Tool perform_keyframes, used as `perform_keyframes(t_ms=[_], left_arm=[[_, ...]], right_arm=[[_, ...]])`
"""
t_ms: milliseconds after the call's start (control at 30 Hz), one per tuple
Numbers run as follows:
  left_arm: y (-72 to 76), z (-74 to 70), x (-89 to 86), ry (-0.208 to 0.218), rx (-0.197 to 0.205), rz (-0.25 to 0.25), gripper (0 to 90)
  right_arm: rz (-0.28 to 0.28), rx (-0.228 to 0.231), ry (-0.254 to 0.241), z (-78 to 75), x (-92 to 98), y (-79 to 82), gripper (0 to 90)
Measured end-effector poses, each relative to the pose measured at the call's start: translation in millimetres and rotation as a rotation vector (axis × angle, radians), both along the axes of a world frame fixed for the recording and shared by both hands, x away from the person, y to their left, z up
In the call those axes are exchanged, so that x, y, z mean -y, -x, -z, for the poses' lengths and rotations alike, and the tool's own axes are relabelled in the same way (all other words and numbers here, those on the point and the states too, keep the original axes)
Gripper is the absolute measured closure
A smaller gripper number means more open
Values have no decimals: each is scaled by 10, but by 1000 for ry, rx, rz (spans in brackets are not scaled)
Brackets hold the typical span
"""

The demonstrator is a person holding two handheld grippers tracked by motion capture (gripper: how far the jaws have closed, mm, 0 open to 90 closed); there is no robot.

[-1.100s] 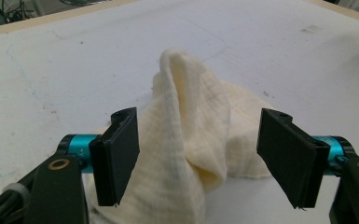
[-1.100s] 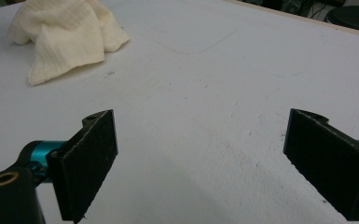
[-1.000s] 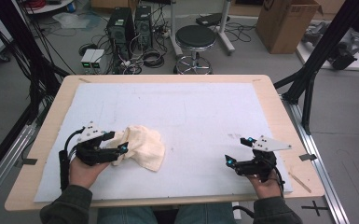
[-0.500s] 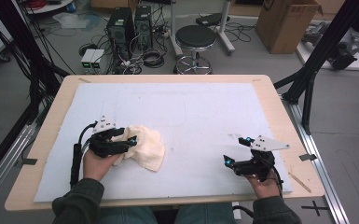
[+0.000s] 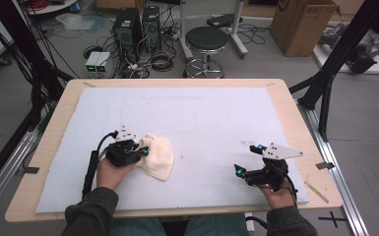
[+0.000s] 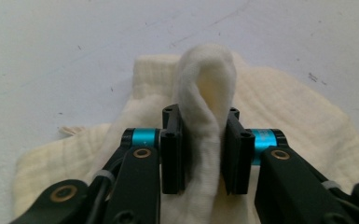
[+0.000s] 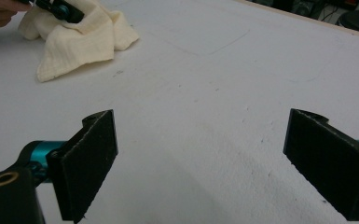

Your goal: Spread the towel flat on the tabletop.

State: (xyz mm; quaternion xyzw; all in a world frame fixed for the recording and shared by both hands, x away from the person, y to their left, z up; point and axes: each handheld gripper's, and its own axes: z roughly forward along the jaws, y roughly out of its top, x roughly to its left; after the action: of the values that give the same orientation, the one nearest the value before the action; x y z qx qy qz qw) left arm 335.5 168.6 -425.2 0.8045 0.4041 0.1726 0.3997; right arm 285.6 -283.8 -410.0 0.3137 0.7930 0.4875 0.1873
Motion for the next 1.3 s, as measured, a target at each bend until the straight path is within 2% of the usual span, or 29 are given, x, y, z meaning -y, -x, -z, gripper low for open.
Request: perform_keyframes(t_ms=[167,433,600,733,767,800,900,1067,1167,1300], left_arm=[[-21,65,42,-36,-32,4,803],[-48,68,40,-29,-36,3,841],[-34,10,24,8,-18,-12,846],[-14,-79,34,35,4,-4,847],[-8,-107,41,49,11,0,847],[0,-162,53,88,19,6,848],[8,-224,76,92,29,16,848],[26,-355,169,130,47,46,848],[28,-400,227,163,45,63,848],[30,-466,324,173,47,90,848]], right_arm=[[-9,2,5,6,-15,-5,89],[-17,2,10,7,-35,-11,90],[-16,4,9,3,-29,-11,89],[-16,3,8,4,-31,-12,90],[-16,3,7,3,-31,-11,89],[-16,4,9,2,-31,-10,90],[-14,3,9,-1,-32,-5,90],[-17,3,10,-2,-34,-3,90],[-15,0,9,1,-34,-5,90],[-21,2,10,1,-36,-8,90]])
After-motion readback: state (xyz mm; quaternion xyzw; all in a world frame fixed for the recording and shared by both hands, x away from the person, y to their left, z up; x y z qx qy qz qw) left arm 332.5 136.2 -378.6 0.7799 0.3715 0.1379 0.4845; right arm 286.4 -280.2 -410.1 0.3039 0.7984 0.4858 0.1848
